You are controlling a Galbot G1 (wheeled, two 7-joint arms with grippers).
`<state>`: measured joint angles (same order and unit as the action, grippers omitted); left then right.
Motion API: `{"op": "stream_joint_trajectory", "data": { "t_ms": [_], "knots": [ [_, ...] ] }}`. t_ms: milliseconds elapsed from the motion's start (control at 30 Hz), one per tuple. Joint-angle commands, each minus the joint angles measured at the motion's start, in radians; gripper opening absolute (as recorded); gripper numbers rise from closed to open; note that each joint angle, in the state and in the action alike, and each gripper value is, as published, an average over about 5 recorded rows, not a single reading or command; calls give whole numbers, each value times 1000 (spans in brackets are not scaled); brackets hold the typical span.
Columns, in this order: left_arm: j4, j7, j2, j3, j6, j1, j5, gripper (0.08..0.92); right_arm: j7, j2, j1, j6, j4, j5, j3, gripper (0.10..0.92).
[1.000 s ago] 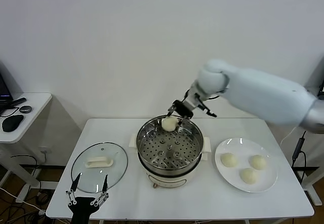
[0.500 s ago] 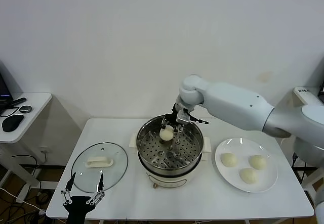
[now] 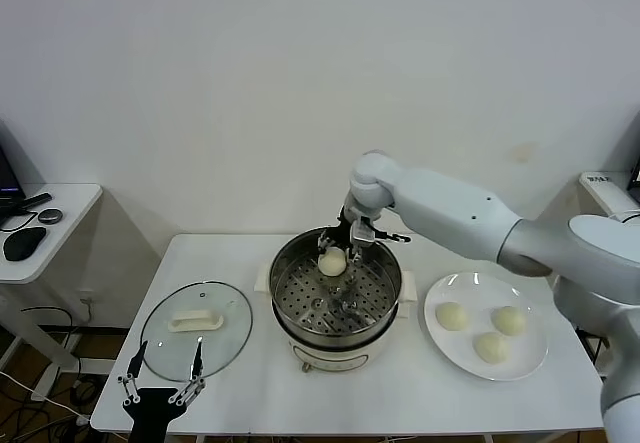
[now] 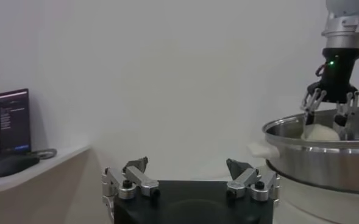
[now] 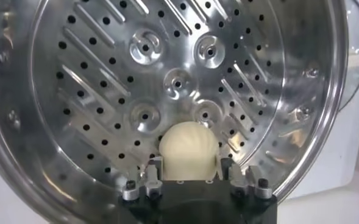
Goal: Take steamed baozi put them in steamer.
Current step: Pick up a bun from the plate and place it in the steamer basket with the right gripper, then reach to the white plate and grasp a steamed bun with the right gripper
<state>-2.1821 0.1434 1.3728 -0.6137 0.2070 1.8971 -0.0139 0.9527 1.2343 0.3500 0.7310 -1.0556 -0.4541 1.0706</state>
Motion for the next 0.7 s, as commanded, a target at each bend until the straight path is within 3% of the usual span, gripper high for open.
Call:
{"op": "stream_joint_trajectory", "data": {
  "t_ms": [33, 200, 300, 500, 600, 700],
  "knots": [
    [-2, 2, 1, -2, 0, 2, 1, 823, -1, 7, 18, 13, 4, 28, 2, 728],
    [-10, 3, 2, -1, -2, 2, 1, 823, 52, -58, 152, -103, -120, 257, 79, 813],
    [-20, 11, -1, 3, -23, 3, -5, 823, 70, -147, 248, -278, -235, 401, 141, 821],
    [-109, 95, -25, 32, -334, -6, -59, 823, 144, -393, 407, -769, -502, 648, 258, 823],
    [-117, 104, -33, 22, -389, -33, -70, 823, 182, -515, 451, -979, -612, 702, 289, 823],
    [-103, 108, -45, 8, -396, -47, -74, 823, 233, -632, 466, -1095, -671, 669, 305, 823]
  ]
}}
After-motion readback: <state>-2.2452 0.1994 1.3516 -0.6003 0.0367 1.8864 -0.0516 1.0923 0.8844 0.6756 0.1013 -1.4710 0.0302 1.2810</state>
